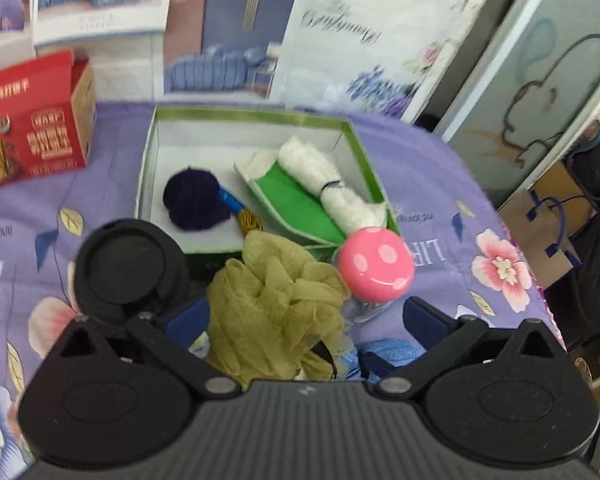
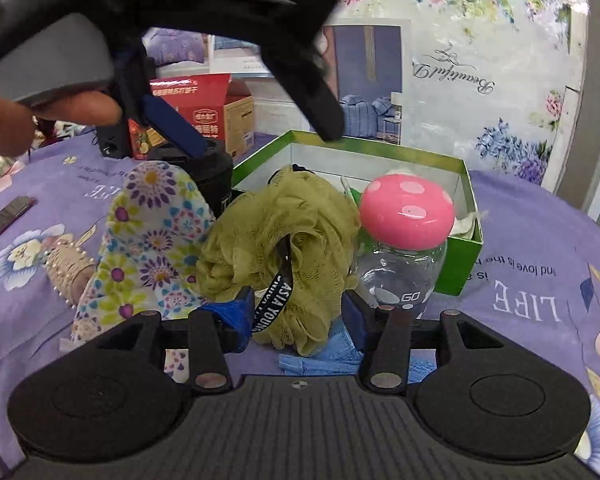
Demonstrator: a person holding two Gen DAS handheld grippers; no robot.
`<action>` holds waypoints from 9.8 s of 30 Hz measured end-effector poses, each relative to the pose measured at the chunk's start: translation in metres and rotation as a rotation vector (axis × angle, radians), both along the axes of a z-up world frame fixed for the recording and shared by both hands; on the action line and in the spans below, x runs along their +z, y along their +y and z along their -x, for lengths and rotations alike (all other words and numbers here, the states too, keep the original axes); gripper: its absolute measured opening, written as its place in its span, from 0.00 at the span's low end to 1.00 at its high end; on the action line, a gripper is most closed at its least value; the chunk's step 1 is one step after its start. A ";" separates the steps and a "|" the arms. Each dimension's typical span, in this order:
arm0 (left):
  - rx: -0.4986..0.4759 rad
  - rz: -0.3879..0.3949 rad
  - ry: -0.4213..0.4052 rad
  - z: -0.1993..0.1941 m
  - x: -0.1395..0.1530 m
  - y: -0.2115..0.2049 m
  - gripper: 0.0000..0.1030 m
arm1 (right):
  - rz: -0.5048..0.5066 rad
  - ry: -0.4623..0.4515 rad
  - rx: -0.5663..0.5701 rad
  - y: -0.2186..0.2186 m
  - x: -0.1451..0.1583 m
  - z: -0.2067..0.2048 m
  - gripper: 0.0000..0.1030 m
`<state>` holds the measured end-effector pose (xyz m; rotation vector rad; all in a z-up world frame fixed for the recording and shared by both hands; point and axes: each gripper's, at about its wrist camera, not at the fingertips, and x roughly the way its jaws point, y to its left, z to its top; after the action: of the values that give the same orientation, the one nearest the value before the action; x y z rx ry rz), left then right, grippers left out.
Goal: Organize soft objects
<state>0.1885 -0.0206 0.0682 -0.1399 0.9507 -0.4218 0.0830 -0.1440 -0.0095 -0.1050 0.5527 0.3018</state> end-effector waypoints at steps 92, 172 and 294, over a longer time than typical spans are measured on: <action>-0.244 -0.586 -0.330 0.114 -0.080 0.158 0.77 | 0.019 0.176 -0.184 -0.074 0.002 0.078 0.34; -0.076 -0.291 -0.404 -0.094 0.056 0.045 0.81 | -0.108 0.046 -0.015 -0.080 0.105 -0.152 0.35; -0.380 -0.290 -0.309 0.054 -0.027 -0.020 0.74 | 0.074 0.124 0.231 -0.133 0.019 -0.020 0.22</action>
<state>0.1345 -0.0401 0.0408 0.3674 0.7208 -0.6288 0.1027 -0.2766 0.0099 -0.2231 0.6767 0.5154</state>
